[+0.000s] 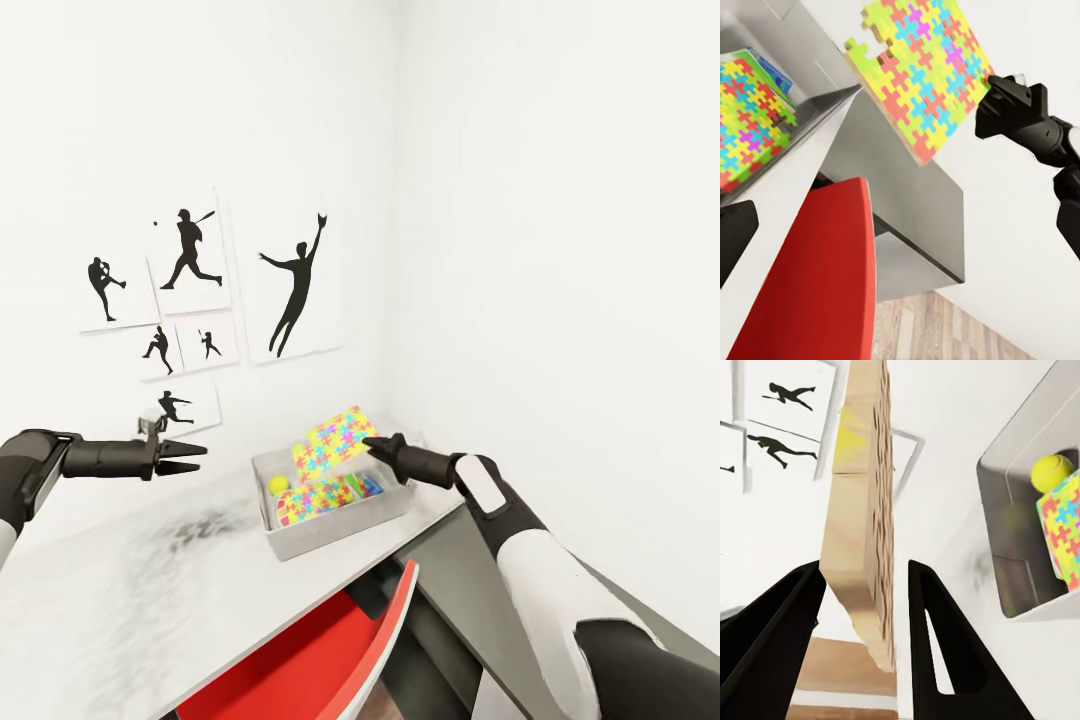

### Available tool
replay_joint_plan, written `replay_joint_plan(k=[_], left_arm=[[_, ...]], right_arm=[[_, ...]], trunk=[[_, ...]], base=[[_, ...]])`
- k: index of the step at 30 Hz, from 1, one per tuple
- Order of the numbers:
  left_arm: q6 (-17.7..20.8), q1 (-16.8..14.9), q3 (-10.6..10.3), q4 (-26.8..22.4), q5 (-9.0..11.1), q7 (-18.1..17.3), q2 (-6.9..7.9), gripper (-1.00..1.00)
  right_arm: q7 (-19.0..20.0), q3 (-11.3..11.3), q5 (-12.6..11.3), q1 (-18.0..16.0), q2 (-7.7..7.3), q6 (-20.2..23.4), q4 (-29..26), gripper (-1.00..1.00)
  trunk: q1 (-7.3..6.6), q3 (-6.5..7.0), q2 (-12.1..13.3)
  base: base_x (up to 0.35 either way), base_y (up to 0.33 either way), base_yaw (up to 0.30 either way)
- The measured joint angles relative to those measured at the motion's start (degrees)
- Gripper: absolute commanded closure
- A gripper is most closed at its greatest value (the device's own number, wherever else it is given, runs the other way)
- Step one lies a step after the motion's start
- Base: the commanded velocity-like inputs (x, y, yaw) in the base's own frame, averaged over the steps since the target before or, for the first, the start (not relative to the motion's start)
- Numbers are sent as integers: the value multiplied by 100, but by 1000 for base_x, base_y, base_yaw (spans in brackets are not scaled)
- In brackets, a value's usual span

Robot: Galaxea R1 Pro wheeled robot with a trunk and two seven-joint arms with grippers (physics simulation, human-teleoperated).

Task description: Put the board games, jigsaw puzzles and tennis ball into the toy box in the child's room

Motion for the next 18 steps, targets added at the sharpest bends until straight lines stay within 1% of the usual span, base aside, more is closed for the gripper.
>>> replay_joint_plan(k=[2, 4, 8, 10, 13, 18], left_arm=[[7, -1, 2, 0, 1, 0, 33, -100], [12, -2, 2, 0, 0, 0, 48, -100], [18, -2, 2, -1, -3, 0, 56, -100], [19, -3, 2, -1, -4, 0, 57, -100], [14, -2, 2, -1, -4, 0, 57, -100], [11, 0, 2, -1, -4, 0, 58, -100]], right_arm=[[-23, 1, 3, -137, 101, -6, 159, 100], [-155, 1, 9, -238, 148, -10, 225, 100], [-741, 3, -15, -355, 197, 5, 264, 100], [-947, -2, -38, -378, 213, 15, 269, 100], [-1061, -10, -54, -386, 221, 20, 274, 100], [-1097, -14, -62, -388, 224, 17, 279, 100]], trunk=[[0, 0, 0], [0, 0, 0], [-1, -1, -1], [-2, -1, 0], [-1, -1, 0], [0, 0, 0]], base=[[0, 0, 0], [0, 0, 0], [66, 25, 0], [138, 81, 0], [66, 39, 0], [13, 8, 0]])
